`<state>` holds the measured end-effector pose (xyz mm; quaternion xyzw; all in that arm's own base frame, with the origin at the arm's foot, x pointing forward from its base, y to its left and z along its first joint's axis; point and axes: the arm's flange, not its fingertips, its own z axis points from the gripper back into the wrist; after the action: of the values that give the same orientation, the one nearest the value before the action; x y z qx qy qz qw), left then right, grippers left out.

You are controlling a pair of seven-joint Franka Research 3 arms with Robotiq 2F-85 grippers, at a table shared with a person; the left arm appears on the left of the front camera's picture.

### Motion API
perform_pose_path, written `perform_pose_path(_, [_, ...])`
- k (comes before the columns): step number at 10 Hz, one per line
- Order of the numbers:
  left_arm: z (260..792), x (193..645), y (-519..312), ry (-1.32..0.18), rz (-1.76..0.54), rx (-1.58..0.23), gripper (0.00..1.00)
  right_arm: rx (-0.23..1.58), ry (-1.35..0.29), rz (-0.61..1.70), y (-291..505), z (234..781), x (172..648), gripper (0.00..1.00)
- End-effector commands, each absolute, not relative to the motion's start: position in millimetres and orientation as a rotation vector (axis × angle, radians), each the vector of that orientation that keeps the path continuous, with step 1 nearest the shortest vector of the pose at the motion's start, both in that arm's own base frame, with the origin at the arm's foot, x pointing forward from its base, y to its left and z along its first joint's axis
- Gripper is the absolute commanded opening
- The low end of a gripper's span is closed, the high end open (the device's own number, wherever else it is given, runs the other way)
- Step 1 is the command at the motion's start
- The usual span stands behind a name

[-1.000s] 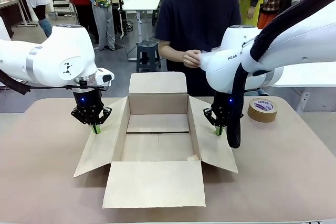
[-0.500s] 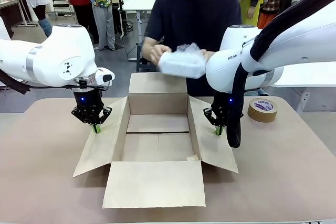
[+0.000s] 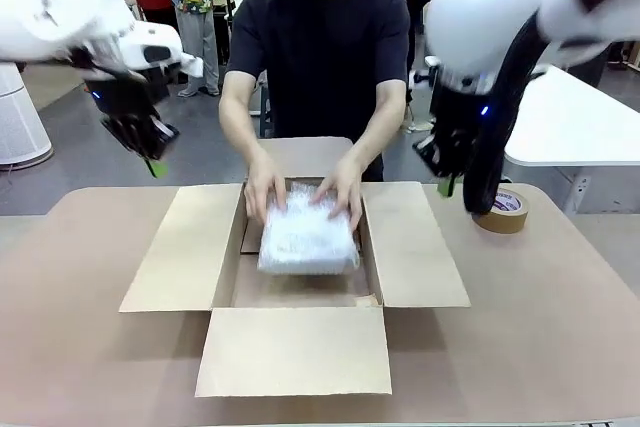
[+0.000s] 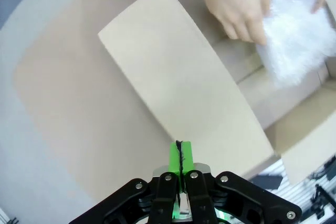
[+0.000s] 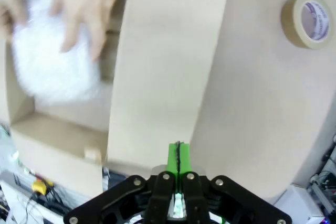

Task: Wrap the clocks to prevent damage.
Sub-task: Once the human has placed the objects inside and stepped back, release both hands from the side flaps of the Package Box.

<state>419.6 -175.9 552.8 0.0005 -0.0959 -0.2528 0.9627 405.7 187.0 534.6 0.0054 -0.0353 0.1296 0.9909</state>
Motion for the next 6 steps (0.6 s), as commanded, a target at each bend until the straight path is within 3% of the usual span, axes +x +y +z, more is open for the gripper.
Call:
perform_pose_path(1, [575,408,-163,-0.165,-0.643,0.021,0.0,-0.059,0.021,0.464,182,573,394,0.01])
perform_pose_path(3, [591,390,-153,-0.134,-0.971,0.088,0.0,-0.211,0.13,0.7,176,591,381,0.01])
perform_pose_path(5, [589,377,-157,-0.234,-1.002,0.11,0.0,-0.241,0.088,0.643,166,590,386,0.01])
perform_pose_path(6, [595,386,-160,-0.135,-0.92,0.066,0.0,-0.165,0.14,0.634,174,594,368,0.01])
